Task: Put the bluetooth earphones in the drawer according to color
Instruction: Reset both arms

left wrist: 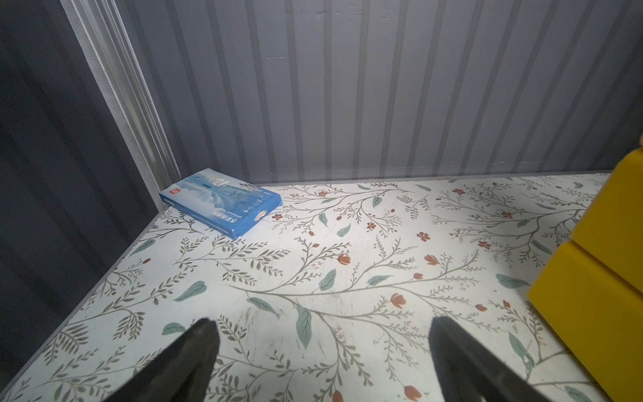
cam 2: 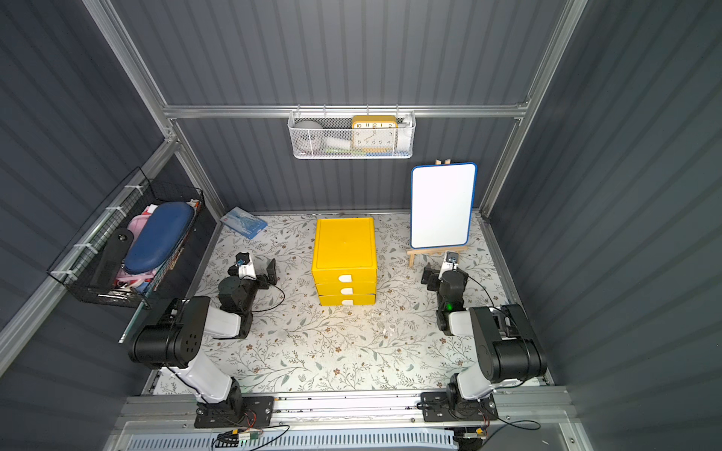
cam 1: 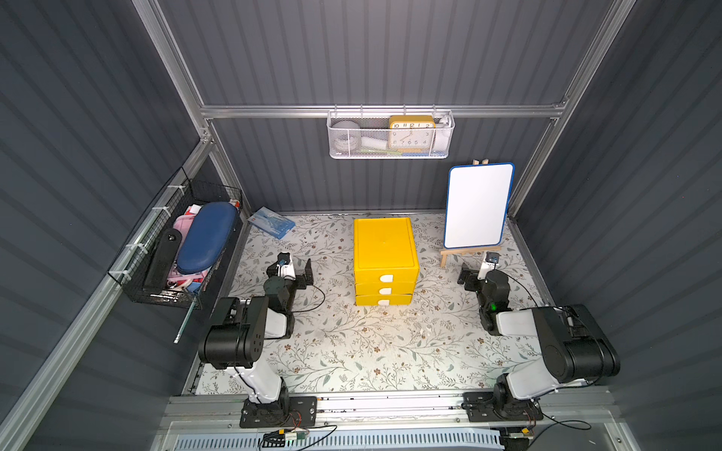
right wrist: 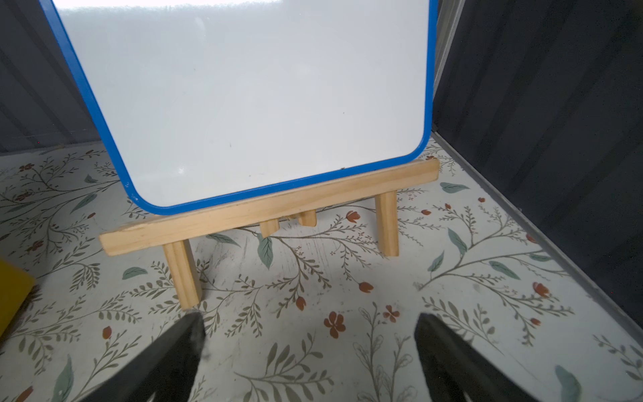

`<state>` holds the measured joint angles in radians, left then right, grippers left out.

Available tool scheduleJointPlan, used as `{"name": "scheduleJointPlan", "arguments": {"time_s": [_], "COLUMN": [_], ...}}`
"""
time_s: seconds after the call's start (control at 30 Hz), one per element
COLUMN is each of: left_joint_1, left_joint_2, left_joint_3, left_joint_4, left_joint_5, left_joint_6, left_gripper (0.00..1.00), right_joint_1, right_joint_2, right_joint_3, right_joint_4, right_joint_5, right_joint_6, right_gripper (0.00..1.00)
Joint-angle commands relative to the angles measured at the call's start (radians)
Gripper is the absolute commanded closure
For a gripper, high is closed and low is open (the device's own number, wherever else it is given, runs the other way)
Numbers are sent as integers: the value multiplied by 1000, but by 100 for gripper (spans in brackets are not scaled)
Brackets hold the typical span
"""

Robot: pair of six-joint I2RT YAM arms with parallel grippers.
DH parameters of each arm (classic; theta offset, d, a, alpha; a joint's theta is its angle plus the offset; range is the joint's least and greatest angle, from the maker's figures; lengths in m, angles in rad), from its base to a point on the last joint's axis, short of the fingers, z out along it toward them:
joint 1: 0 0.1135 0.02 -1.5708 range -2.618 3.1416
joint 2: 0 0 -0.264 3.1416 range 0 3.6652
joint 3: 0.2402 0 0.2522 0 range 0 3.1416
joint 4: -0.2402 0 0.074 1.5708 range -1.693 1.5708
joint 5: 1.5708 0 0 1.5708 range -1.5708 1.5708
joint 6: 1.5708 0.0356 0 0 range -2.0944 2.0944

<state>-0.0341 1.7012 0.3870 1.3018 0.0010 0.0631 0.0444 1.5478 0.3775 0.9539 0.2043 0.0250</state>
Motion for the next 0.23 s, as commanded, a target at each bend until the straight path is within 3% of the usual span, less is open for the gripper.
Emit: {"name": "scheduleJointPlan", "arguments": {"time_s": [0.0,0.2], "left_joint_1": [-2,-2], "left_joint_2": [-2,-4], "left_joint_3": [-2,-2], "left_joint_4": [25,26], "left_joint_5": [16,27], "left_joint_6": [20,23], "left_gripper": [1,1], "right_joint_1": [-5,-5], "right_joint_2": [9,9], "right_joint_3": [-9,-9], "right_joint_4": [5,3], "right_joint_5": [-7,-7], "right_joint_6": [-7,-6], "right_gripper": [1,1]}}
